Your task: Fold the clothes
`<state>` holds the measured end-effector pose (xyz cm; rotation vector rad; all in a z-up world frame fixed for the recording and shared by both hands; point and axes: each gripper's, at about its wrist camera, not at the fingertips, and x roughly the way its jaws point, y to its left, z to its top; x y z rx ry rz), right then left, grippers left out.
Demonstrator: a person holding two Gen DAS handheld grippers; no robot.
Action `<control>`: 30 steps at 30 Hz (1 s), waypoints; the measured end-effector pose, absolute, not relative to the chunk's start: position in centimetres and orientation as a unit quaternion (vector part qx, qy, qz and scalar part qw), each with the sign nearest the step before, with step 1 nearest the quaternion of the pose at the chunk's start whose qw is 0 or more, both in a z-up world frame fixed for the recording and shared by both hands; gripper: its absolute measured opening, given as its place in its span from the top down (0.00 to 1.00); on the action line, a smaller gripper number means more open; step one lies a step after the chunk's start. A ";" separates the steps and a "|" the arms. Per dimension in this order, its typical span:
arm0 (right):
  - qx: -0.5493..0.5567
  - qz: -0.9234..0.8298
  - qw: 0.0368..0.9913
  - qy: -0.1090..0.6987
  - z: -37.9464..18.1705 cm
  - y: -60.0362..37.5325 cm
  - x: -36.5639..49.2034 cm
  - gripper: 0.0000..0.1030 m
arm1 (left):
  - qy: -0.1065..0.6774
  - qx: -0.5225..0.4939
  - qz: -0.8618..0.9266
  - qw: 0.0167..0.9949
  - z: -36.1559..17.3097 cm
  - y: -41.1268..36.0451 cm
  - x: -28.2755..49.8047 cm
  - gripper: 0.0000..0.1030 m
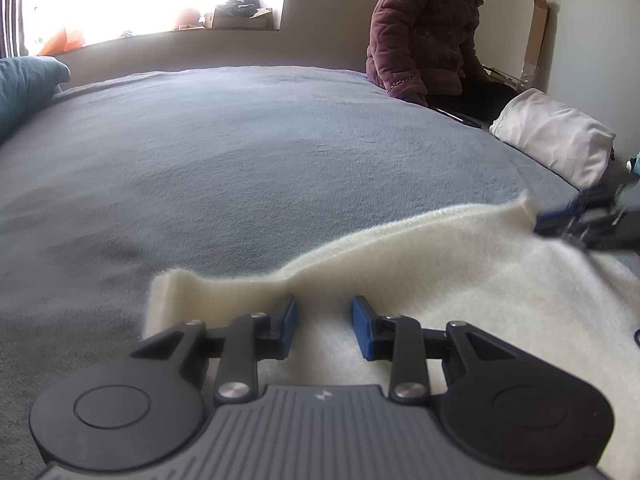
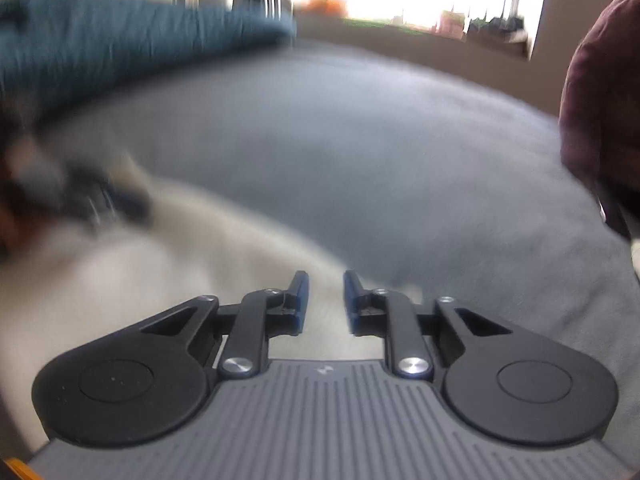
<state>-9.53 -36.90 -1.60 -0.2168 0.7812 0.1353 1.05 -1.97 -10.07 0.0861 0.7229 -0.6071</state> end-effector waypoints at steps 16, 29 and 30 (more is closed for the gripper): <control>0.029 0.026 0.915 0.402 -4.4 -41.8 -7.0 0.96 | 0.381 -0.088 -0.191 0.900 -9.7 4.2 3.1 0.72; 0.029 0.022 0.919 0.392 -3.2 -41.3 -6.9 0.96 | 0.379 -0.102 -0.178 0.903 -9.4 5.4 2.6 0.72; 0.037 0.021 0.918 0.394 -2.8 -41.4 -7.0 0.95 | 0.374 -0.095 -0.171 0.906 -8.9 5.3 2.3 0.71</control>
